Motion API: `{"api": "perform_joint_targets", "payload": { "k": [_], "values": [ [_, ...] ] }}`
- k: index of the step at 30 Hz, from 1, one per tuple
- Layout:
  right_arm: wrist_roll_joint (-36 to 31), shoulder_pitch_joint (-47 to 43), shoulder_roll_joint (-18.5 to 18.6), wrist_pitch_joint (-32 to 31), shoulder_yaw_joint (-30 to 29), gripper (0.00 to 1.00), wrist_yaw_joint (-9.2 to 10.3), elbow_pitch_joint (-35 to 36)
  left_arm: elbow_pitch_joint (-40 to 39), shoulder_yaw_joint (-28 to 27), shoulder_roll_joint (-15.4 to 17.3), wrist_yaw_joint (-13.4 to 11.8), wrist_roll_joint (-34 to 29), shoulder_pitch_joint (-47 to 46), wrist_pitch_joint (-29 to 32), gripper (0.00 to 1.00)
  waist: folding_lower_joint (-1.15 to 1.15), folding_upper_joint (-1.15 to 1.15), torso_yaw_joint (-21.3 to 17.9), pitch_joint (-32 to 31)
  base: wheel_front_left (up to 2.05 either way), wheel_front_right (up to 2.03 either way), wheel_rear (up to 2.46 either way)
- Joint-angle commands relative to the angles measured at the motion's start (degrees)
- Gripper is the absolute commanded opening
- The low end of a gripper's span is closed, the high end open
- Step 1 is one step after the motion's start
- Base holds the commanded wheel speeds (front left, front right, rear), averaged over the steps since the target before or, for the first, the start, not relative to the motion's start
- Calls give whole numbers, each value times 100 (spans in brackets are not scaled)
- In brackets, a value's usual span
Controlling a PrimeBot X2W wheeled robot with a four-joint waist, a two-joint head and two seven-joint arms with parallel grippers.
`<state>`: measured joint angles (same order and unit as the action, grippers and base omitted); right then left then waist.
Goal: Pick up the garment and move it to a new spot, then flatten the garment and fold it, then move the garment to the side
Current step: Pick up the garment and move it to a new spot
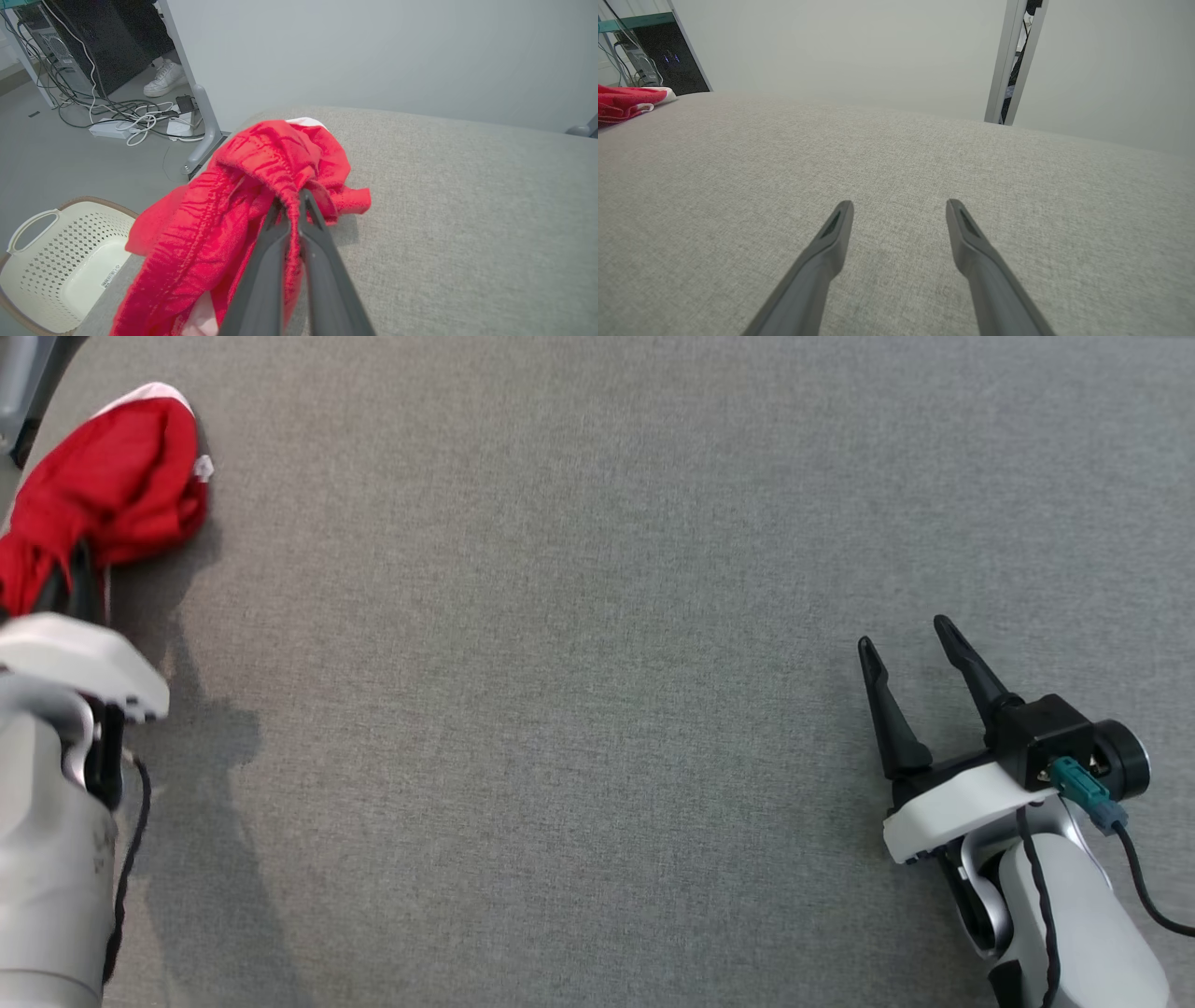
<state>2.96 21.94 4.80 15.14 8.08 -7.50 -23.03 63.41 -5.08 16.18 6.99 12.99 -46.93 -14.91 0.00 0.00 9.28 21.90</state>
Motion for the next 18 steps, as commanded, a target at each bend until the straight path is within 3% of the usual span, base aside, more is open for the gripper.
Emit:
{"api": "perform_joint_targets", "payload": {
  "k": [1, 6, 9, 18],
  "values": [
    [32, -53, 1, -1, -23, 100, 2, -7, -165, 36, 25, 12, -48, -148, -29, 0, 0, 0, -30, -117, 0, 0, 0],
    [184, -207, -114, -1, -103, 100, 2, -70, -1147, 436, -43, 53, -302, -223, -30, 0, 0, 0, -187, -454, 0, 0, 0],
    [315, -318, -159, 0, -99, 100, 2, -112, -1667, 883, -303, 44, -235, -153, -30, 0, 0, 0, -448, -737, 0, 0, 0],
    [764, -452, -166, -1, 135, 100, 2, -145, -1998, 1870, -1101, 45, 292, 445, -25, 0, 0, 0, -1239, -1113, 0, 0, 0]
  ]
}}
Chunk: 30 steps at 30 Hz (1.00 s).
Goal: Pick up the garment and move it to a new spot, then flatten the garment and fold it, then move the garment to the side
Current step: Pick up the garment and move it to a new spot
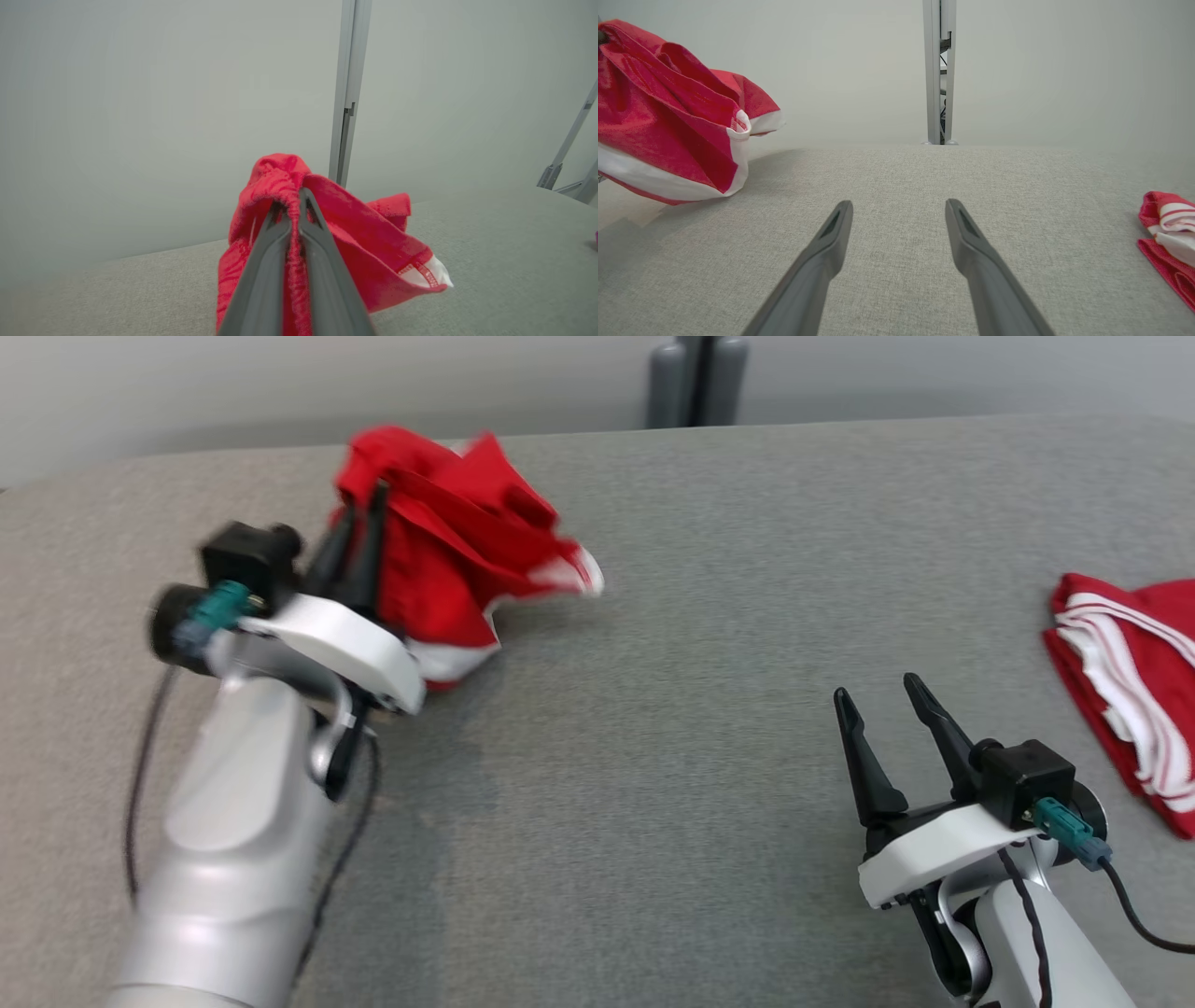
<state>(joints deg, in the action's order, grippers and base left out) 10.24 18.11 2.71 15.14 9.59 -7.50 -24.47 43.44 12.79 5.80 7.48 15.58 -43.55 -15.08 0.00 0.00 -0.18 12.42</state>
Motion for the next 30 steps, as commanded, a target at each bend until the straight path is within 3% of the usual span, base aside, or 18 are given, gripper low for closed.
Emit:
{"api": "perform_joint_targets", "payload": {
  "k": [1, 6, 10, 16, 17, 18, 19, 23, 30],
  "values": [
    [61, -73, 40, -1, -2, 100, 2, -2, 11, 188, -105, -3, 91, 158, -9, 0, 0, 0, -376, -177, 0, 0, 0],
    [138, -106, 37, -1, 36, 100, 2, -6, 21, 844, -261, -3, 423, 428, -9, 0, 0, 0, -711, -217, 0, 0, 0],
    [182, -170, 37, 0, 73, 100, 2, -36, -297, 1759, -276, -4, 1153, 713, -9, 0, 0, 0, -884, -256, 0, 0, 0],
    [214, -203, 37, -1, 59, 100, 2, -77, -509, 2677, -263, -246, 1543, 984, -9, 0, 0, 0, -942, -314, 0, 0, 0],
    [219, -217, 37, -1, 37, 100, 2, -87, -514, 2797, -265, -307, 1562, 1044, -9, 33, 0, 0, -933, -331, 0, 0, 0],
    [219, -237, 37, -1, 22, 100, 2, -99, -502, 2881, -266, -353, 1621, 1104, -9, 82, 0, 0, -918, -355, 0, 0, 0],
    [221, -249, 36, -1, 9, 100, 2, -105, -505, 2908, -266, -418, 1668, 1152, -9, 100, 0, 0, -903, -380, 0, 0, 0],
    [238, -308, 37, -1, -42, 100, 2, -114, -552, 2707, -269, -635, 1609, 1407, -9, 100, 0, 0, -802, -497, 0, 0, 0],
    [253, -462, 37, -1, -44, 100, 2, -140, -917, 1552, -97, -851, 1180, 2293, -8, 100, 0, 0, -587, -782, 0, 0, 0]
  ]
}}
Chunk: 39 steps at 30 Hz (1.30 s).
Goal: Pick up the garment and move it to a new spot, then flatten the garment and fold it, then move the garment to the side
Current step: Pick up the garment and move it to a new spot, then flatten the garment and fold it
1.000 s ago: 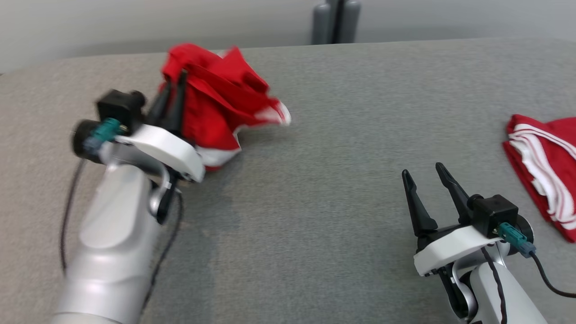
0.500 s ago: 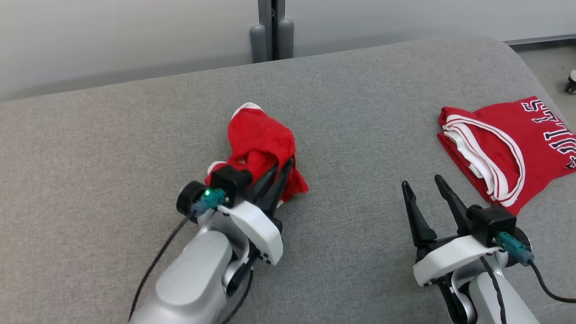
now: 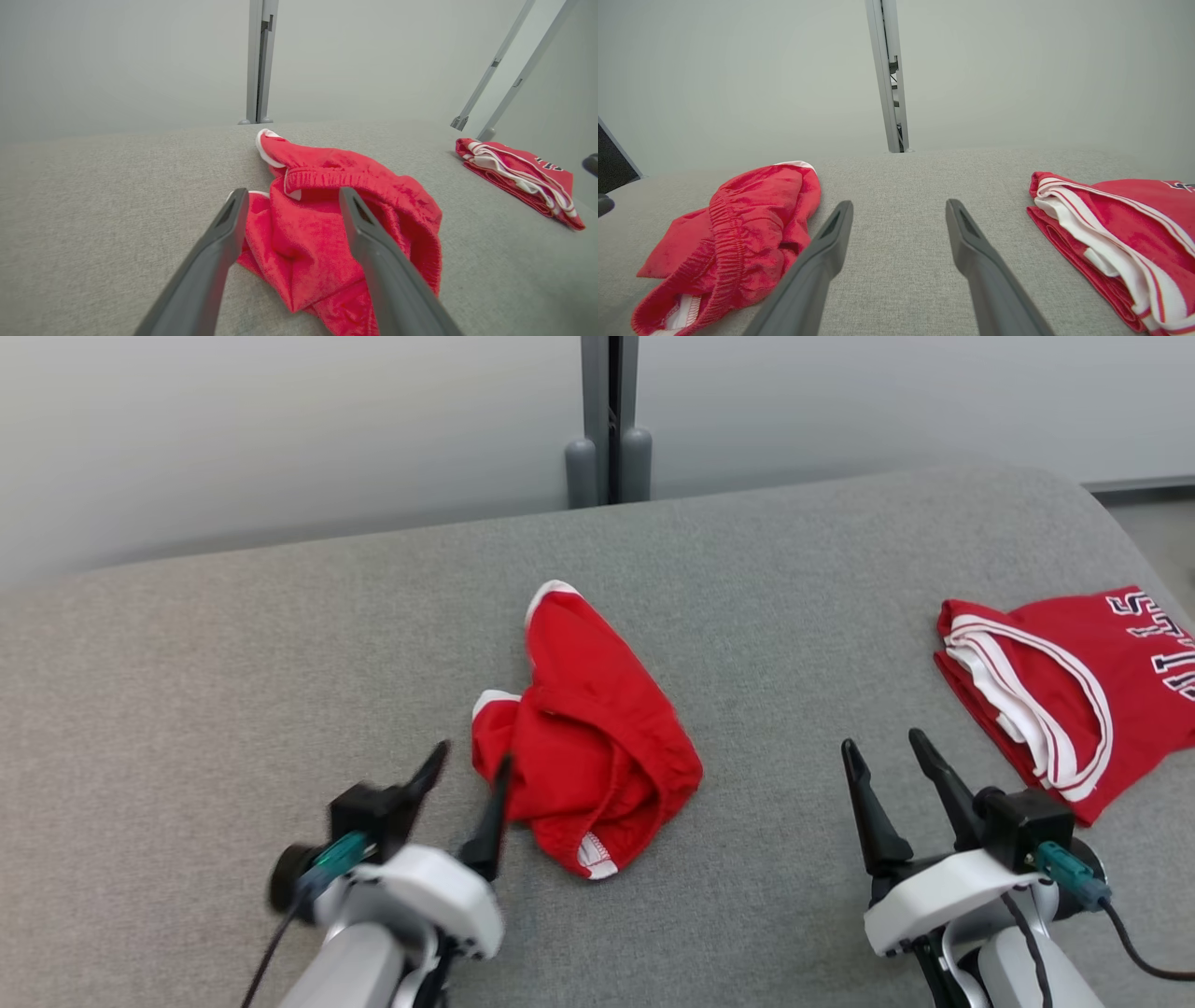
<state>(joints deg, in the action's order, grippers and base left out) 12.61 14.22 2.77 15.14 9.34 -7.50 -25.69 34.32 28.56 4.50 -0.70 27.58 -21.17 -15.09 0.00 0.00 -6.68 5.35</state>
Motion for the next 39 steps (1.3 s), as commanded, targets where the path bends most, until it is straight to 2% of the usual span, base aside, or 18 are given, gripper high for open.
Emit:
{"api": "perform_joint_targets", "payload": {
  "k": [1, 4, 7, 13, 22, 27, 32, 39],
  "values": [
    [24, -99, 32, -1, -11, 100, 2, -27, -100, -214, 72, -60, -110, 198, -7, 100, 0, 0, 87, -120, 0, 0, 0],
    [35, -170, 33, -1, 8, 100, 2, -26, -386, -799, 144, -132, -327, 686, -7, 100, 0, 0, 153, -243, 0, 0, 0],
    [0, -274, 32, -1, 8, 100, 2, -26, -719, -1270, 170, -89, -653, 1091, -8, 100, 0, 0, 221, -354, 0, 0, 0],
    [37, -458, 32, -1, 88, 100, 2, -135, -1184, -2193, 32, -158, -1093, 1808, -6, 100, 0, 0, 307, -491, 0, 0, 0],
    [23, -680, 33, -1, 147, 100, 2, -256, -1331, -2920, -113, -44, -1509, 2493, -5, 100, 0, 0, 357, -645, 0, 0, 0],
    [-12, -685, 33, -1, 143, 100, 2, -260, -1349, -3044, -147, 36, -1591, 2556, -5, 100, 0, 0, 377, -627, 0, 0, 0],
    [-83, -626, 30, -1, 309, 100, 2, -241, -1313, -2915, -148, 51, -1468, 2415, -5, 100, 0, 0, 470, -562, 0, 0, 0],
    [-239, -400, 34, -1, 1324, 100, 2, -335, -1269, -2580, -145, 27, -1297, 2329, -4, 100, 0, 0, 899, -446, 0, 0, 0]
  ]
}}
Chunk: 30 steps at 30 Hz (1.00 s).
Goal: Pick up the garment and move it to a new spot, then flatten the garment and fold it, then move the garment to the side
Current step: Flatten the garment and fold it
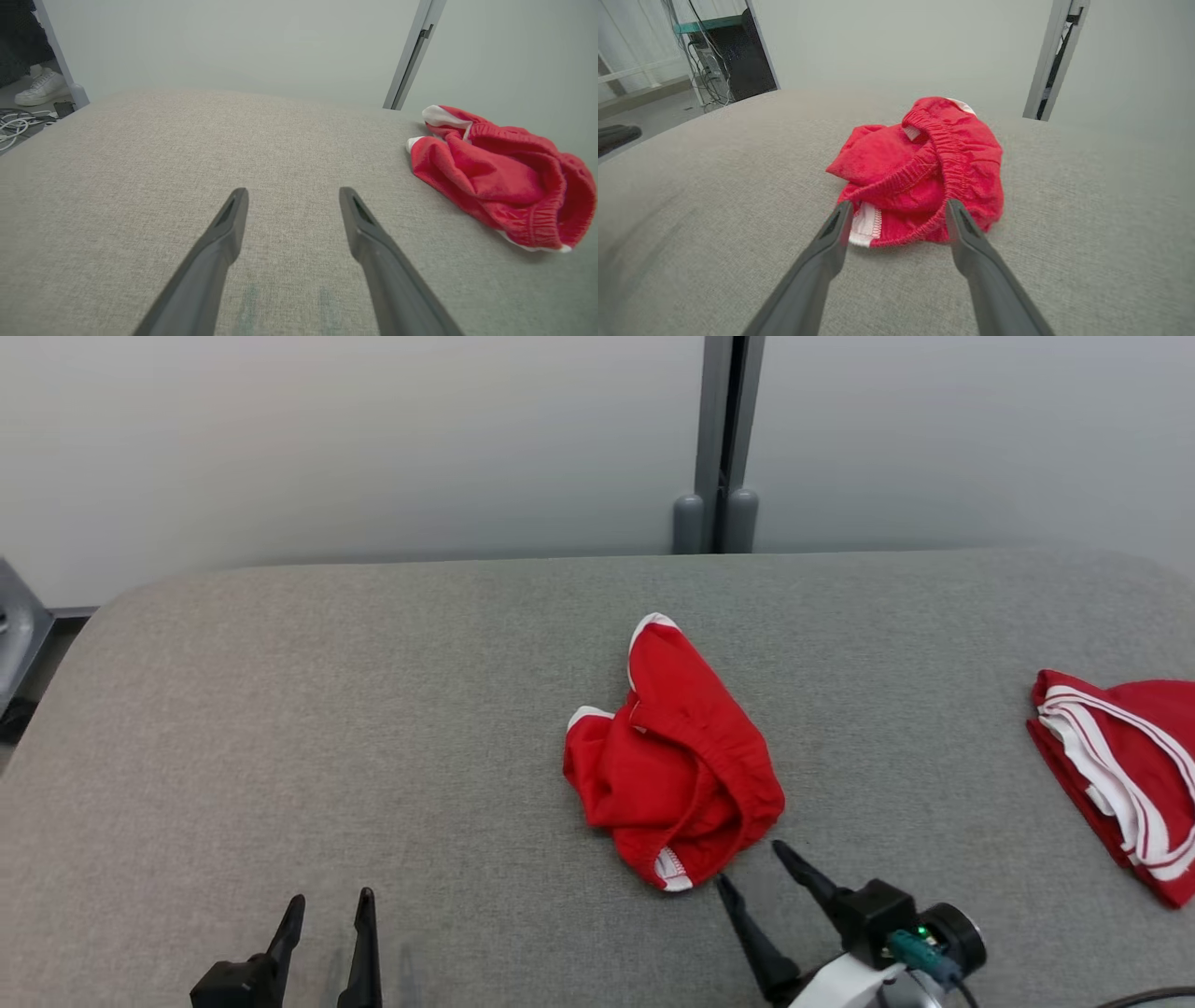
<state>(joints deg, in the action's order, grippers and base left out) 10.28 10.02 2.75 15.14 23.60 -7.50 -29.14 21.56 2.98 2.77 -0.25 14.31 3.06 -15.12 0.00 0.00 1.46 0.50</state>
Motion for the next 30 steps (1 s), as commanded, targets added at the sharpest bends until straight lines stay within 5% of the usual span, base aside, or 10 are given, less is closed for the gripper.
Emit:
{"api": "perform_joint_targets", "payload": {
  "k": [1, 8, 14, 15, 18, 19, 30],
  "values": [
    [-18, 82, 34, -1, 86, 100, 2, -43, 3, 3, 27, -28, 44, -117, -2, 100, 0, 0, 156, 71, 0, 0, 0],
    [-202, 503, 39, -1, 844, 100, 2, -602, 55, 152, 25, -33, 27, -159, -2, 100, 0, 0, 668, 256, 0, 0, 0],
    [-390, 756, 40, -1, 734, 100, 2, -1161, 101, 260, 24, -59, 152, -183, -2, 100, 0, 0, 903, 414, 0, 0, 0],
    [-413, 785, 43, -1, 697, 92, 2, -1206, 99, 274, 26, -64, 168, -202, -2, 100, 0, 0, 917, 442, 0, 0, 0],
    [-433, 893, 34, -1, 655, 35, 2, -1291, 82, 336, 25, -64, 231, -314, -2, 100, 0, 0, 938, 548, 0, 0, 0],
    [-438, 936, 34, -1, 661, 5, 2, -1306, 83, 364, 25, -66, 234, -346, -2, 100, 0, 0, 941, 573, 0, 0, 0],
    [840, 1959, 32, 0, 1396, 0, 2, 299, 261, 572, 26, -43, 296, -327, -2, 100, 0, 0, 873, 255, 0, 0, 0]
  ]
}}
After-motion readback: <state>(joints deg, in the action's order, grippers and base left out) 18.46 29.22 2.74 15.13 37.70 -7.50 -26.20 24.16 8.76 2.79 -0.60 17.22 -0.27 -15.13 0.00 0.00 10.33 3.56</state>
